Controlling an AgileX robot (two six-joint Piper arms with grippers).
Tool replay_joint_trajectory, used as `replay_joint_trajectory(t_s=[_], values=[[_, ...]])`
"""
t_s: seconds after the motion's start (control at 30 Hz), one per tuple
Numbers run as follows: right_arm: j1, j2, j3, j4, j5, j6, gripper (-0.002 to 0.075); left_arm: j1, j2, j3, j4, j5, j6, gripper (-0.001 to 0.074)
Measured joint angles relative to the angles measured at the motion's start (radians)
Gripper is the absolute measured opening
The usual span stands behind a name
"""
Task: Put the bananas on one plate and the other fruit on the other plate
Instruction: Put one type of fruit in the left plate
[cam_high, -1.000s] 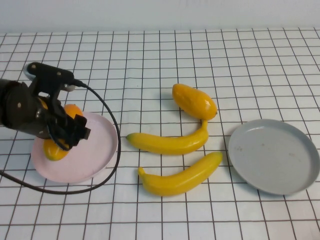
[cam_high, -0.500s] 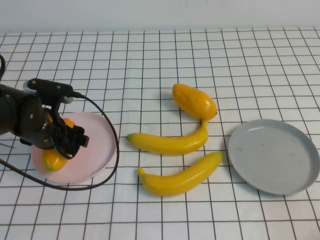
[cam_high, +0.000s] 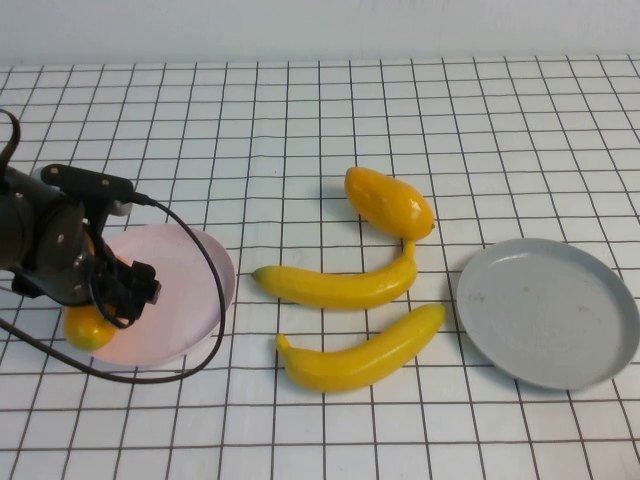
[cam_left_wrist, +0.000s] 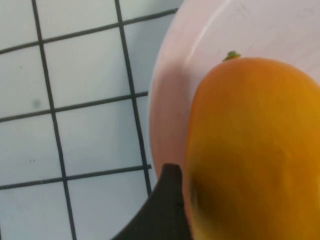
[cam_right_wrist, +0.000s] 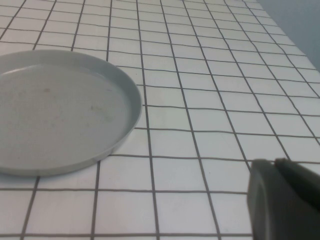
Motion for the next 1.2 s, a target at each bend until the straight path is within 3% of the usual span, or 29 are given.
replay_joint_trajectory(t_s=[0.2, 0.47, 0.63, 0.9, 1.2], values=[[0.0, 0.0, 0.0, 0.0, 0.0, 0.0, -0.0016, 0.002, -0.028, -0.019, -0.076, 0.046, 0.086, 0.0668], [0.0, 0.0, 0.0, 0.0, 0.0, 0.0, -0.0016, -0.012, -0.083, -0.249, -0.235, 0.248, 0.313, 0.0668], [0.0, 0.0, 0.0, 0.0, 0.0, 0.0, -0.0016, -0.129, -0.028, -0.426, -0.253, 0.249, 0.469, 0.0668], [0.0, 0.0, 0.0, 0.0, 0.0, 0.0, -0.0016, -0.307, 0.266, -0.707, -0.256, 0.273, 0.821, 0.0668], [0.0, 0.0, 0.0, 0.0, 0.0, 0.0, -0.0016, -0.366, 0.488, -0.907, -0.381, 0.236, 1.262, 0.0668]])
